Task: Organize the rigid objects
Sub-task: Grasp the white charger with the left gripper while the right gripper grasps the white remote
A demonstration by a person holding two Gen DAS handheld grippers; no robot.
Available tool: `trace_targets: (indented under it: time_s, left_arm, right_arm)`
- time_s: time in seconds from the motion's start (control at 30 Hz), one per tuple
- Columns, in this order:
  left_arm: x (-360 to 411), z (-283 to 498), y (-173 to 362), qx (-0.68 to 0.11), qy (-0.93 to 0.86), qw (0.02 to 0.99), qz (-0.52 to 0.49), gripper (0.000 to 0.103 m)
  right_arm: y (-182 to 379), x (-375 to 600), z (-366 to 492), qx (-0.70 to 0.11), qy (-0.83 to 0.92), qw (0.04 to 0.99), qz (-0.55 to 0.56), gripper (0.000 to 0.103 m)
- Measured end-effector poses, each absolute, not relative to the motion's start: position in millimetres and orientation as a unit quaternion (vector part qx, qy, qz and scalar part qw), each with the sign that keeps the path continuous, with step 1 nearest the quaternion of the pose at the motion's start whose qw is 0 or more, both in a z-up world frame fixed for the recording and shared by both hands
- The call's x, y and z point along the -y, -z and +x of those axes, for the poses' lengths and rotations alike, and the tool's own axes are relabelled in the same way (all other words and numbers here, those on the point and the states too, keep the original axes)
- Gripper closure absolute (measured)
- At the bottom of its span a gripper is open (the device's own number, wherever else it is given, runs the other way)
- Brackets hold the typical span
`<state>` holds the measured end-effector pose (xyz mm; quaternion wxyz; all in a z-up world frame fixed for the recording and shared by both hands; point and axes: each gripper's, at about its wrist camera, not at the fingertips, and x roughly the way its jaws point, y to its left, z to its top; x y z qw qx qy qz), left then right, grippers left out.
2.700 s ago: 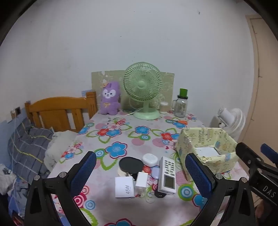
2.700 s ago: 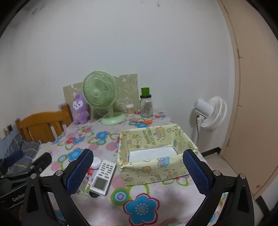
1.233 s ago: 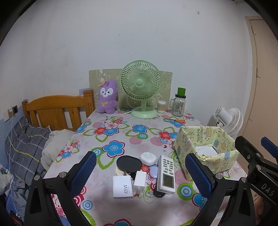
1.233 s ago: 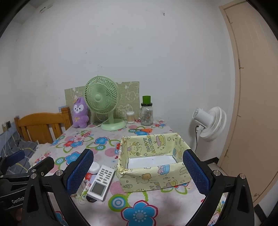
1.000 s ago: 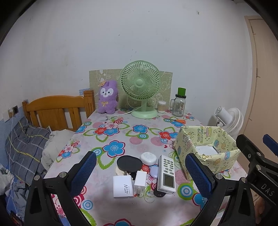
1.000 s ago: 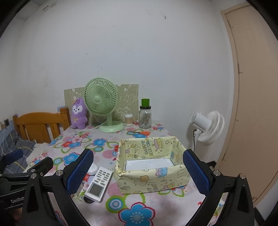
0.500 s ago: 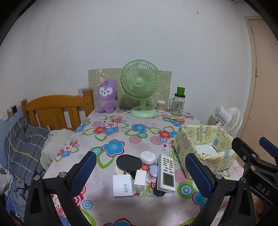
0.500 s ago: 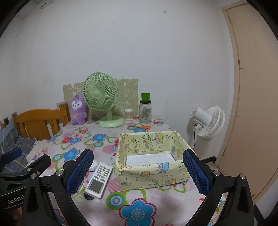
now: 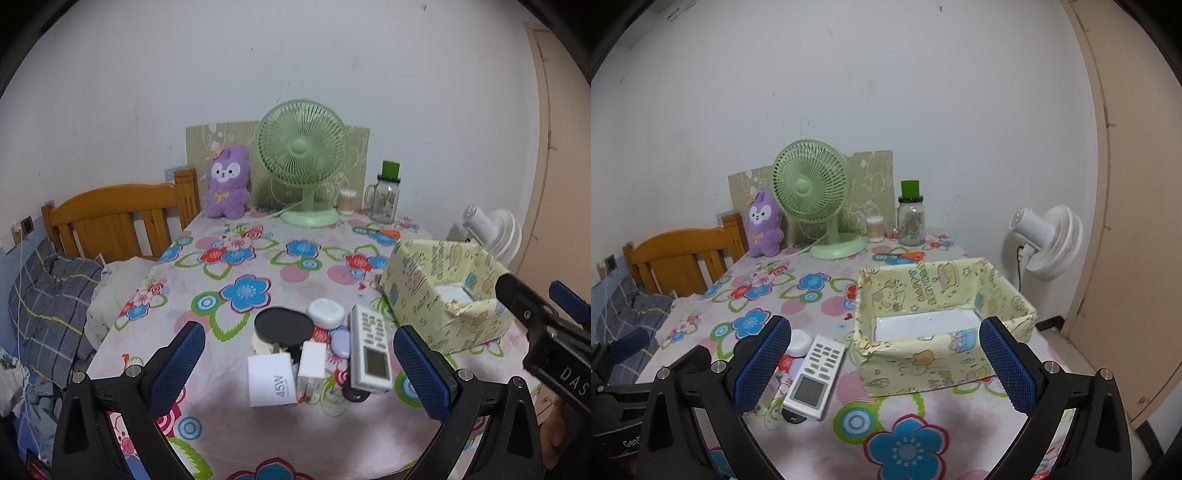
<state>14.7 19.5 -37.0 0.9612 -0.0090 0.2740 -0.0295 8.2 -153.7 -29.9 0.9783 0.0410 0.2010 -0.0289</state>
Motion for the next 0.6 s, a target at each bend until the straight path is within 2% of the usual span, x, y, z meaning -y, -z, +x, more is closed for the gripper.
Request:
trace_targets:
  time_s: [0.2,0.6]
  left_arm:
    - [-27,23,53,-0.297,0.030,0.954,-0.007,0.000]
    - [-47,42,87,-0.351,0.025,0.936,-0.018,0.000]
  right_arm:
    - [42,143,17,-0.219,0.029,0.975,0.036,0.010]
    - [66,112,34,-0.253,0.012,0.967,0.035,0.015]
